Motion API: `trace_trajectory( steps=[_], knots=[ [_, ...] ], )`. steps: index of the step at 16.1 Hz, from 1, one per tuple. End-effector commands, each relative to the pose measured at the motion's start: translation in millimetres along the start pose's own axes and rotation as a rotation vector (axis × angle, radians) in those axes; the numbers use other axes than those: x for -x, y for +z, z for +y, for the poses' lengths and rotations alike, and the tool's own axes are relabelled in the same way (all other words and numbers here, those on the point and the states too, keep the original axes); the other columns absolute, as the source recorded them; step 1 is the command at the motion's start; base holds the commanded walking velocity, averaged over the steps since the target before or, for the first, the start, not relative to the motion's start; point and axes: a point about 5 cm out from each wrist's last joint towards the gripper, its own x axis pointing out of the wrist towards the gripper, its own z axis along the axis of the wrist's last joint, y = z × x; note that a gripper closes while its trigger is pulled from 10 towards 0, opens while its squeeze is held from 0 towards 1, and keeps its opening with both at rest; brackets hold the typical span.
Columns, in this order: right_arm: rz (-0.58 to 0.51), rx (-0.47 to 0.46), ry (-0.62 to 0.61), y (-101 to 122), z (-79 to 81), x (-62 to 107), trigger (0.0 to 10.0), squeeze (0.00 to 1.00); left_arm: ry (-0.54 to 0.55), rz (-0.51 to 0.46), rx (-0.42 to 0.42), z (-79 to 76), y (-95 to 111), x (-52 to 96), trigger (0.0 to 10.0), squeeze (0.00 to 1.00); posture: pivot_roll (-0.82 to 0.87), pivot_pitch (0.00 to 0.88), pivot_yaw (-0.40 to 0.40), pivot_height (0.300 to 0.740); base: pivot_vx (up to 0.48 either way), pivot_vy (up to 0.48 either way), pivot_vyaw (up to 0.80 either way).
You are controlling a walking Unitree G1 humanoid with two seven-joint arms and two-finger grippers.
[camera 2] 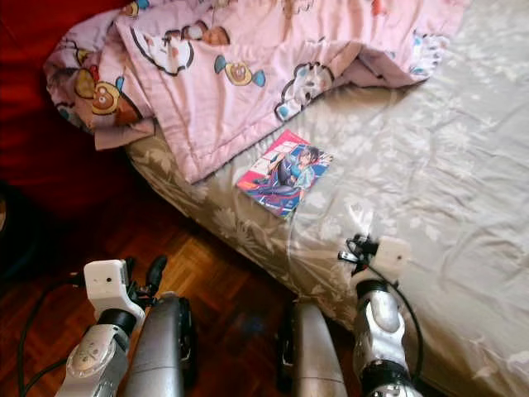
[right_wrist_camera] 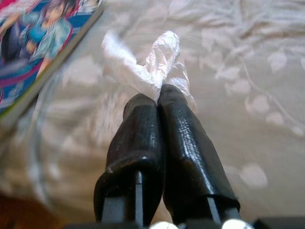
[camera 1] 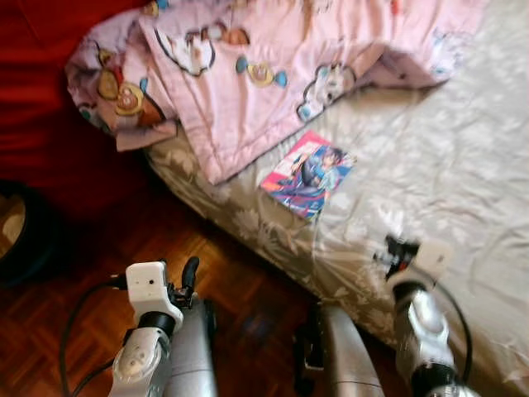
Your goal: Clean up the room
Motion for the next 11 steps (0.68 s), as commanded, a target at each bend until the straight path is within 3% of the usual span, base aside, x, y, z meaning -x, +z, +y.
trace_trajectory(
  steps=[1, 4, 7, 11],
  knots=[
    [0.088, 0.004, -0.024, -22.6, -8.1, 15.0, 10.0, 0.0, 0.014, 0.066, -0.02, 7.6, -20.0, 4.7, 10.0, 0.0, 0.08, 0.214, -0.054, 0.624, 0.0, 0.0, 0.0],
    [0.117, -0.01, -0.028, -32.7, -10.4, 23.1, 10.0, 0.0, 0.01, 0.135, -0.037, 16.7, -39.5, 0.5, 10.0, 0.0, 0.06, 0.183, -0.05, 0.634, 0.0, 0.0, 0.0],
    [0.206, 0.035, -0.01, -45.7, -9.4, 27.1, 10.0, 0.0, -0.001, 0.178, -0.037, 20.4, -56.0, -2.5, 10.0, 0.0, 0.06, 0.145, -0.053, 0.664, 0.0, 0.0, 0.0],
    [0.368, 0.101, -0.043, -69.2, -20.9, 41.1, 10.0, 0.0, -0.009, 0.343, -0.025, 32.7, -91.3, 13.9, 10.0, 0.0, 0.06, 0.109, -0.045, 0.709, 0.0, 0.0, 0.0]
  ],
)
